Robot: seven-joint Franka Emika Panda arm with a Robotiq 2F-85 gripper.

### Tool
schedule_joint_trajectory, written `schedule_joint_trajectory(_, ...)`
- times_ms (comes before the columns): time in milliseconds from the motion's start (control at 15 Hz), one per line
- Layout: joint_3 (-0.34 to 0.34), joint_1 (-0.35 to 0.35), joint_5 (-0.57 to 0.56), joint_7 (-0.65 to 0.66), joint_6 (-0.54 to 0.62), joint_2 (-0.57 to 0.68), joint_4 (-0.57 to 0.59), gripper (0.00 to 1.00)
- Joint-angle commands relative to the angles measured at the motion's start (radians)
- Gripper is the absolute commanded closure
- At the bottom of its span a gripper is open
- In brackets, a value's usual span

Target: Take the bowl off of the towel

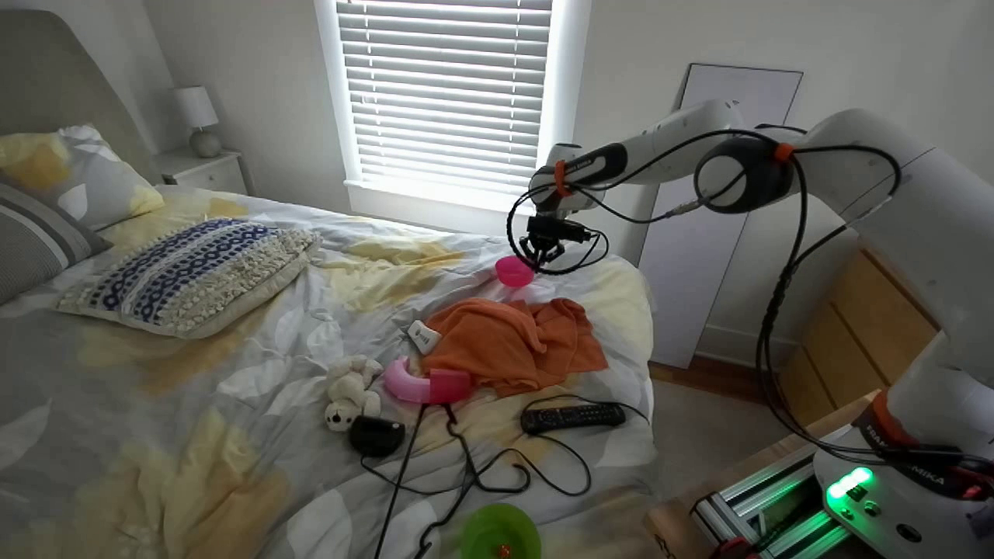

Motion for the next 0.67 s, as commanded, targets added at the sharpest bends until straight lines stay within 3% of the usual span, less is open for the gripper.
schedule_joint_trajectory(0,-0.052,0.012,-0.009,0.179,-0.046,0.116,0.171,0.99)
schedule_joint_trajectory(333,-0.100,0.026,-0.030,0.338,-0.129,0.227,0.335,0.99)
schedule_joint_trajectory(600,-0.095,0.032,-0.041,0.352,-0.236,0.280,0.423,0.99)
